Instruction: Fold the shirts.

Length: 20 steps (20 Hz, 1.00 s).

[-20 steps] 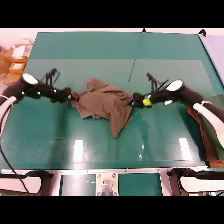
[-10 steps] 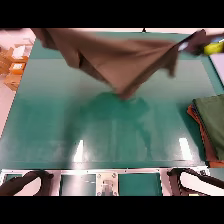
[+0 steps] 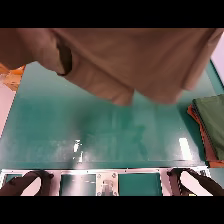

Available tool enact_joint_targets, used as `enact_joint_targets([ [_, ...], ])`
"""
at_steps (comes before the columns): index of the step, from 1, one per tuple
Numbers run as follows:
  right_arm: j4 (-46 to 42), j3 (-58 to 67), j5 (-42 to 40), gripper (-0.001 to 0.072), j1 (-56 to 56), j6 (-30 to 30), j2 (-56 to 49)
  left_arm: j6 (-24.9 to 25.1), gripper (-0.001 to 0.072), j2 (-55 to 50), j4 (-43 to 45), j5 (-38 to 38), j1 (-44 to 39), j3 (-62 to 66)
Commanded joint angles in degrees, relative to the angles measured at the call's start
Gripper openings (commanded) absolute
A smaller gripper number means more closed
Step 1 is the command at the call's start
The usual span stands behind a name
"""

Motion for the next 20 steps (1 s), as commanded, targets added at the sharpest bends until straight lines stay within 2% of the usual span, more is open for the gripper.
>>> enact_joint_targets([
  [1, 0.0, -7.9, 0.1, 0.0014, 1.4, -0.3, 0.9, -0.2, 0.0032, -1.0, 1.1, -3.4, 0.0, -4.0],
  [3, 0.0, -19.9, -3.5, 0.0014, 4.6, -3.0, 0.7, -0.1, 0.0033, -2.2, -0.2, -2.3, 0.0, -11.1],
  [5, -0.1, -32.3, -10.8, 0.0014, 8.1, -5.3, -1.0, 0.6, 0.0033, -3.5, -2.3, 1.1, 0.0, -20.9],
  [8, 0.0, -46.3, -22.8, 0.0016, 12.8, -7.9, -9.4, 4.2, 0.0033, -6.7, -7.6, 10.7, 0.0, -37.1],
  [11, 0.6, -49.2, -31.8, 0.0016, 16.4, -8.4, -22.0, 7.8, 0.0033, -12.4, -12.8, 19.9, 0.0, -48.4],
  [12, 1.6, -48.1, -32.7, 0.0043, 16.5, -8.4, -25.7, 8.0, 0.0033, -14.6, -13.1, 20.7, 0.0, -49.4],
  [14, 1.9, -43.2, -31.5, 0.0207, 15.0, -8.0, -30.8, 8.2, 0.0033, -18.7, -13.1, 20.8, 0.0, -49.5],
  [15, 1.8, -40.2, -29.0, 0.0267, 12.9, -7.3, -31.5, 8.6, 0.0033, -19.7, -13.1, 20.8, 0.0, -49.5],
  [18, 1.7, -30.9, -16.1, 0.0292, 3.7, -5.2, -30.1, 9.1, 0.0033, -20.6, -12.8, 20.1, 0.0, -49.5],
  [20, 1.4, -29.8, -10.1, 0.0293, -2.7, -4.0, -26.3, 9.0, 0.0033, -20.6, -12.6, 19.1, 0.0, -49.5],
])
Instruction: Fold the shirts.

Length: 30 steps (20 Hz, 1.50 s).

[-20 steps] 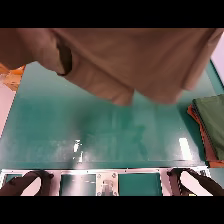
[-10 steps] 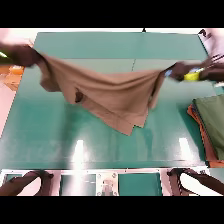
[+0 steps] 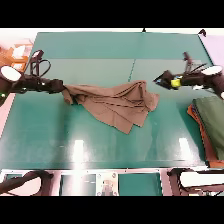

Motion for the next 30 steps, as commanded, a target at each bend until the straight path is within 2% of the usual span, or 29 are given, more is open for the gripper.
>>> enact_joint_targets([
  [1, -1.3, 2.6, 11.2, 0.0294, -9.3, 3.0, 4.1, 0.5, 0.0033, -1.1, -0.2, -0.7, 0.0, -0.6],
  [5, -6.8, -15.8, 12.1, 0.0411, -10.8, 7.2, 15.7, 0.5, 0.0033, -1.1, -0.2, -0.8, 0.0, -0.6],
  [9, -3.7, -38.1, -1.2, 0.041, -1.3, 7.1, 18.1, 0.5, 0.0033, -1.1, -0.2, -0.9, 0.0, -0.6],
  [11, -1.3, -42.7, -9.1, 0.0409, 4.7, 6.7, 15.8, 0.5, 0.0034, -1.1, -0.2, -1.4, 0.0, -0.6],
  [15, 5.7, -42.6, -16.9, 0.0402, 12.7, 4.3, 9.4, 1.0, 0.0033, -1.1, -0.1, -2.5, 0.0, -0.6],
  [16, 7.8, -42.1, -18.1, 0.0344, 14.3, 3.2, 7.9, 1.0, 0.0033, -1.1, -0.1, -2.7, 0.0, -0.6],
  [18, 10.0, -40.9, -17.4, 0.0089, 16.2, 0.1, 7.0, 1.0, 0.0033, -1.1, 0.2, -2.8, 0.0, -0.6],
  [19, 9.9, -39.7, -15.3, 0.0015, 16.3, -1.0, 7.2, 0.9, 0.0033, -0.9, 1.2, -2.8, 0.0, -0.6],
  [22, 8.7, -33.9, -6.3, 0.0014, 12.2, -1.2, 13.4, -2.3, 0.0032, 2.2, 8.7, -3.5, 0.0, 3.0],
  [24, 8.7, -26.0, 1.1, 0.0014, 5.9, 1.3, 20.4, -4.1, 0.0032, 6.6, 12.5, -4.3, 0.0, 8.9],
  [27, 8.7, -7.2, 7.7, 0.0014, -2.8, 4.3, 28.7, -4.2, 0.0032, 13.3, 12.6, -4.5, 0.0, 20.6],
  [30, 8.7, 12.9, 8.5, 0.0014, -7.5, 4.6, 32.4, -4.0, 0.0032, 18.2, 11.1, -6.6, 0.0, 35.2],
])
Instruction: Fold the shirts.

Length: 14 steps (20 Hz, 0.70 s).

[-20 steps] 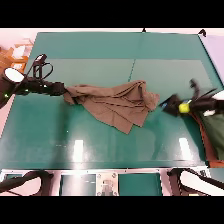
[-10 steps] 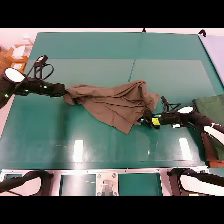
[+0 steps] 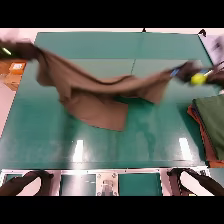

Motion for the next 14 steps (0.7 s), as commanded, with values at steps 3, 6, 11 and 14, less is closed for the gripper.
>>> enact_joint_targets([
  [3, 0.3, 35.0, 2.5, 0.0014, -9.0, 2.2, 5.7, -0.5, 0.0032, 7.1, -1.5, -4.5, 0.0, 26.3],
  [6, 0.3, 47.4, 2.4, 0.0014, -11.1, 2.9, 6.7, -0.5, 0.0032, 8.8, -2.9, -6.0, 0.0, 37.0],
  [11, -1.1, 47.7, 1.9, 0.0013, -11.0, 3.0, 9.6, -2.0, 0.0032, 10.6, -0.4, -8.7, 0.0, 37.4],
  [14, -1.0, 39.7, 2.4, 0.0013, -11.0, 3.1, 9.3, -1.9, 0.0032, 10.4, 2.7, -8.3, 0.0, 30.8],
])
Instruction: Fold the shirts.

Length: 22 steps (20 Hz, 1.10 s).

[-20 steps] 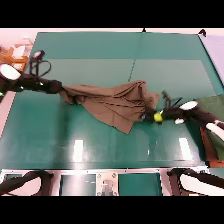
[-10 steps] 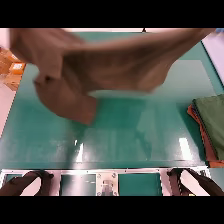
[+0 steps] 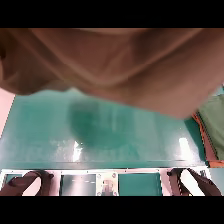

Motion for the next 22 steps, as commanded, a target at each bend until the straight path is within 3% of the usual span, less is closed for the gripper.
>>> enact_joint_targets([
  [1, -0.3, -8.5, 0.2, 0.0014, -0.2, 0.0, 0.0, -0.3, 0.0033, -0.2, 3.1, -0.3, 0.0, -6.0],
  [5, -0.3, -29.6, -4.9, 0.0014, 1.7, -4.5, -2.8, 1.4, 0.0033, -9.3, 1.3, 0.4, 0.0, -14.9],
  [9, -0.3, -44.7, -17.4, 0.0014, 7.4, -9.3, -13.4, 6.2, 0.0033, -28.9, -6.9, 3.3, 0.0, -19.4],
  [14, 0.5, -43.8, -26.7, 0.0014, 12.6, -10.2, -36.1, 12.3, 0.0033, -53.9, -19.3, 13.1, 0.0, -19.4],
  [17, 2.0, -41.4, -26.7, 0.0016, 13.4, -10.2, -45.4, 14.3, 0.0035, -60.2, -24.1, 14.3, 0.0, -19.4],
  [18, 2.0, -41.3, -26.5, 0.0058, 13.3, -10.2, -46.3, 14.3, 0.0049, -60.6, -23.6, 13.4, 0.2, -19.3],
  [20, 2.0, -39.9, -22.1, 0.028, 10.8, -10.2, -46.3, 13.6, 0.0676, -60.6, -22.0, 7.5, 2.4, -16.7],
  [22, 1.0, -37.0, -12.0, 0.0291, 5.5, -10.2, -45.7, 12.7, 0.0659, -60.5, -22.0, -4.0, 6.9, -11.4],
])
